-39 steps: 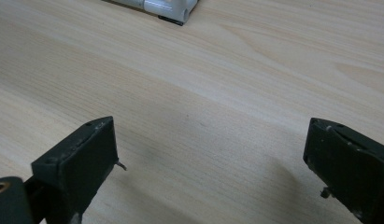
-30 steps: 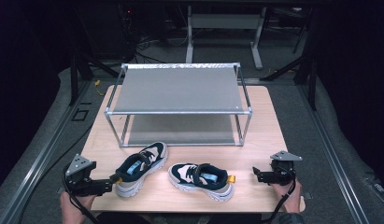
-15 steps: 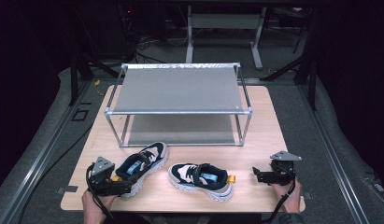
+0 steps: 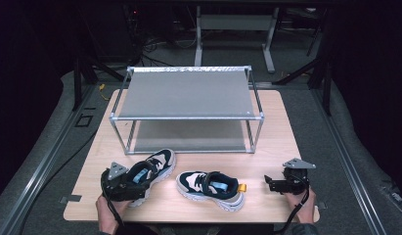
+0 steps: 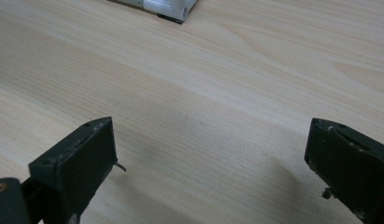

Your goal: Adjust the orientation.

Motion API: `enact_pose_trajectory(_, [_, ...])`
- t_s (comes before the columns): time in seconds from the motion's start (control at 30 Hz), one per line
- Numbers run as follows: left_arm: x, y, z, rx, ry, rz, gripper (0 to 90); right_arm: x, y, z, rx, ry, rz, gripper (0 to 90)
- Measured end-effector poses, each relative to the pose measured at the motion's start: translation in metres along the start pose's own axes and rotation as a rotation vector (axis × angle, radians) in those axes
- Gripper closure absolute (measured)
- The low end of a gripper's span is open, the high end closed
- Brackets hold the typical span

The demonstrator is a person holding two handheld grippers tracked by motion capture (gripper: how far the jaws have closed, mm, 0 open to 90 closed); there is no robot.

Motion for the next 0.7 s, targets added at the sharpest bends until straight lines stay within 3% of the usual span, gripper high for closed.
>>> enact_pose_trajectory(0.23, [0.0015,0.0025,0.0016,0.040,-0.004,0.010,13.5,0.0000,0.0000,-0.0001,0.001,-0.001,0.000,2.0])
enact_pose_trajectory(0.47, [0.0011,0.0016,0.0006,0.039,-0.009,0.003,16.7,0.0000,0.0001,0.0009,-0.002,0.008,0.001,2.0])
enact_pose_trajectory(0.7, [-0.0004,0.0006,0.0010,0.046,0.012,0.002,21.4,0.0000,0.0002,0.0006,0.000,0.010,0.001,2.0])
Point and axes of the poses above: each handheld gripper's, and its own axes: y roughly forward along the jaws, x roughly out of its underside, z roughly to its right, the point moved 1 cm from there along y, roughly forward along the jaws, and after that the axes turned 11 degrees about z, right-handed, at the moved point
